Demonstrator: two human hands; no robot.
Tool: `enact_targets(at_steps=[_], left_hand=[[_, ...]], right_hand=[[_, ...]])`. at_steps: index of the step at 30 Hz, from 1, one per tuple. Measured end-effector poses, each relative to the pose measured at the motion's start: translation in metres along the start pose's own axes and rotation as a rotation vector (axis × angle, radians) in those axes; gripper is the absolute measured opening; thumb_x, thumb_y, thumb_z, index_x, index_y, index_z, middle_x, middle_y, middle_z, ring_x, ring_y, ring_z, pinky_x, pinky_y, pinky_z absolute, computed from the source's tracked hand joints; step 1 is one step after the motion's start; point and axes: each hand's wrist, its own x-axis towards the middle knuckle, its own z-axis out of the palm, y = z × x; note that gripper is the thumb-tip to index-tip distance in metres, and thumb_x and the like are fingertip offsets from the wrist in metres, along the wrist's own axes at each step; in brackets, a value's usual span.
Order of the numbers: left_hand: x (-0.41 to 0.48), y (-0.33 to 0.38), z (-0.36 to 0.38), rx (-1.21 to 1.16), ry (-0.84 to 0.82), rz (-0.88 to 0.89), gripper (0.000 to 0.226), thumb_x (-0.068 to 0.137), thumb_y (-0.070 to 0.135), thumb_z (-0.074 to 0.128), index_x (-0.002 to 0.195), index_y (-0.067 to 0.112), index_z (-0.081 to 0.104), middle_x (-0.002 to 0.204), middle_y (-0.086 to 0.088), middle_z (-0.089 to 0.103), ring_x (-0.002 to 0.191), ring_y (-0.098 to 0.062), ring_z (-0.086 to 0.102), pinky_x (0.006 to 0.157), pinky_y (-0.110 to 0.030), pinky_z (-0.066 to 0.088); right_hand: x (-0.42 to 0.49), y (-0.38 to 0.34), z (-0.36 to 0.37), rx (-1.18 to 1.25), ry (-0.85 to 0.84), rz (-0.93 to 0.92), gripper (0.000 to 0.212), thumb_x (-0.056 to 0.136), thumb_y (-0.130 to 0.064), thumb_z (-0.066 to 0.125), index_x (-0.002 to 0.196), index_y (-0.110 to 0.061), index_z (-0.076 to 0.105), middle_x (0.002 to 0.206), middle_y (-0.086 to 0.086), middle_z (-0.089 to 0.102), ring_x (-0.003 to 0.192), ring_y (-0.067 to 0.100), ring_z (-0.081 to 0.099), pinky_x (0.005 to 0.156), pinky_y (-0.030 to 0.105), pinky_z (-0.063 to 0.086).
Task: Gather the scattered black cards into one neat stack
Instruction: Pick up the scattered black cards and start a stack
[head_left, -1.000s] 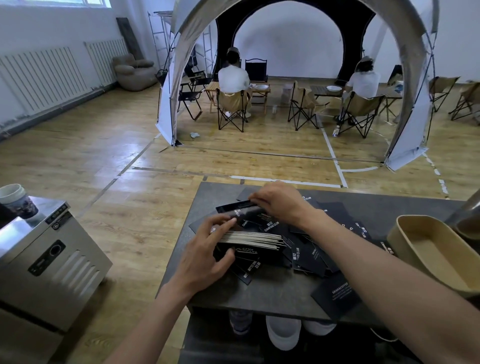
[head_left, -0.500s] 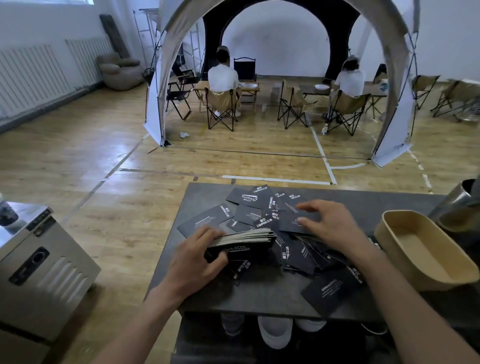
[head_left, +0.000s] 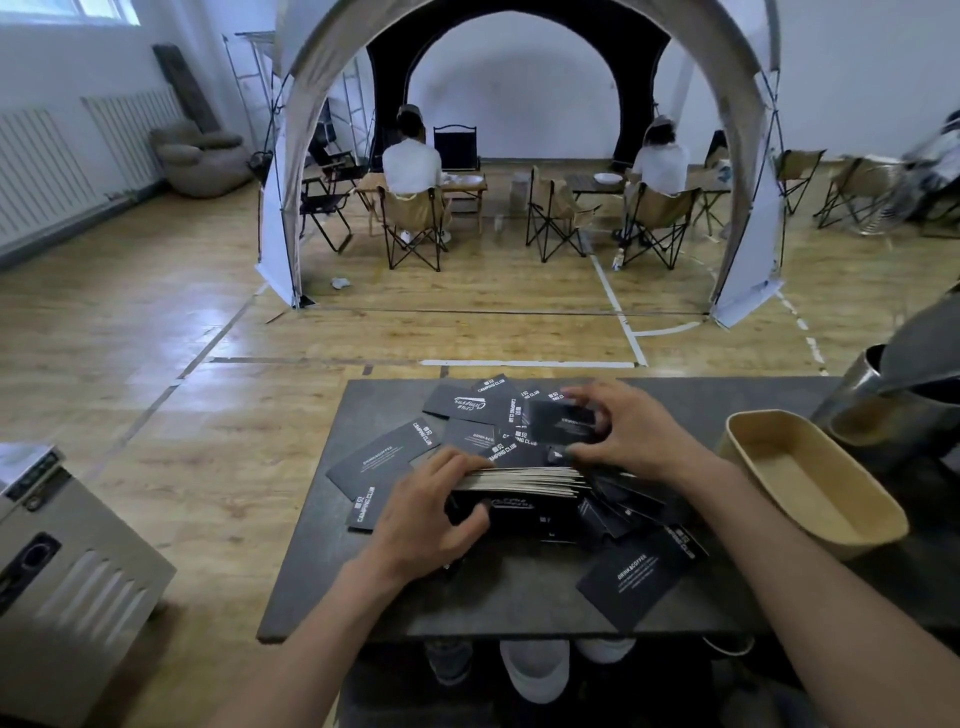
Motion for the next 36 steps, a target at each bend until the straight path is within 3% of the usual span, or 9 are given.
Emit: enact_targets(at_steps=[4,10,17,21,24,27,30,34,36], left_hand=[[0.0,-0.002,0.001,0.008,0.004,0.0,0.033,0.087,0.031,0.068,0.118,0.02,0.067,0.106,0.01,0.062,0.091,-0.011,0.063,0.078,-0.035,0.054],[0.0,-0.001,-0.001,-0.017,0.014,0.04,0.036,0.086,0.026,0.072,0.121,0.017,0.065,0.127,0.008,0.057,0.105,-0.008,0.063,0.083,-0.035,0.056],[0.001,0.003,-0.004,-0.096,0.045,0.01,0.073,0.081,0.022,0.073,0.147,0.016,0.042,0.158,0.005,0.041,0.141,-0.009,0.048,0.108,-0.024,0.047],[0.001,0.0,-0.003,-0.07,0.013,-0.005,0.055,0.086,0.024,0.069,0.139,0.025,0.056,0.124,0.013,0.066,0.114,-0.002,0.062,0.096,-0.034,0.054],[-0.001,0.001,-0.004,-0.056,-0.001,0.053,0.035,0.089,0.021,0.069,0.124,0.02,0.067,0.112,0.011,0.066,0.103,-0.006,0.065,0.088,-0.033,0.054],[-0.012,0.001,-0.017,-0.063,0.01,0.077,0.033,0.088,0.019,0.07,0.121,0.02,0.068,0.111,0.011,0.066,0.097,-0.004,0.065,0.082,-0.022,0.053],[-0.025,-0.008,-0.031,-0.042,0.021,0.085,0.03,0.083,0.016,0.07,0.113,0.018,0.069,0.104,0.011,0.066,0.091,-0.007,0.066,0.077,-0.027,0.054],[-0.036,-0.016,-0.037,-0.017,0.085,0.007,0.027,0.079,0.024,0.065,0.105,0.018,0.069,0.097,0.011,0.066,0.09,-0.009,0.066,0.078,-0.034,0.055],[-0.036,-0.016,-0.036,-0.006,0.093,0.001,0.026,0.077,0.024,0.065,0.102,0.016,0.069,0.095,0.01,0.065,0.088,-0.008,0.065,0.077,-0.032,0.054]], right_hand=[[0.0,-0.001,-0.011,0.458,0.212,-0.034,0.073,0.074,-0.012,0.078,0.139,-0.031,0.05,0.113,-0.002,0.059,0.068,0.009,0.063,0.066,0.026,0.055],[-0.013,-0.019,-0.003,1.032,0.296,0.043,0.047,0.081,0.02,0.053,0.112,-0.015,0.055,0.101,0.004,0.068,0.091,0.018,0.068,0.063,0.041,0.06],[-0.023,-0.019,0.041,1.246,-0.051,0.151,0.016,0.092,-0.004,0.066,0.099,-0.018,0.071,0.106,0.015,0.068,0.096,0.03,0.069,0.081,0.04,0.059],[-0.021,-0.027,0.047,1.058,-0.155,0.074,0.015,0.098,-0.001,0.052,0.099,-0.007,0.065,0.109,0.018,0.075,0.1,0.026,0.071,0.093,0.037,0.053],[-0.016,-0.032,0.038,0.855,-0.096,0.01,0.021,0.094,0.009,0.048,0.096,0.002,0.068,0.097,0.013,0.079,0.094,0.023,0.074,0.087,0.03,0.056],[-0.006,-0.033,0.02,0.754,0.116,0.06,0.021,0.099,0.002,0.052,0.098,-0.008,0.071,0.091,0.004,0.08,0.078,0.016,0.074,0.069,0.022,0.052],[0.005,-0.034,0.02,0.443,0.119,0.114,0.007,0.092,-0.021,0.072,0.099,-0.022,0.074,0.086,-0.008,0.077,0.077,0.008,0.073,0.073,0.024,0.056],[0.011,-0.05,0.041,-0.066,-0.129,0.211,0.055,0.067,-0.062,0.082,0.109,-0.027,0.071,0.099,-0.012,0.074,0.093,0.012,0.069,0.087,0.036,0.059],[0.014,-0.058,0.049,-0.249,-0.175,0.23,0.063,0.064,-0.061,0.083,0.113,-0.024,0.07,0.103,-0.007,0.073,0.099,0.019,0.068,0.086,0.037,0.058]])
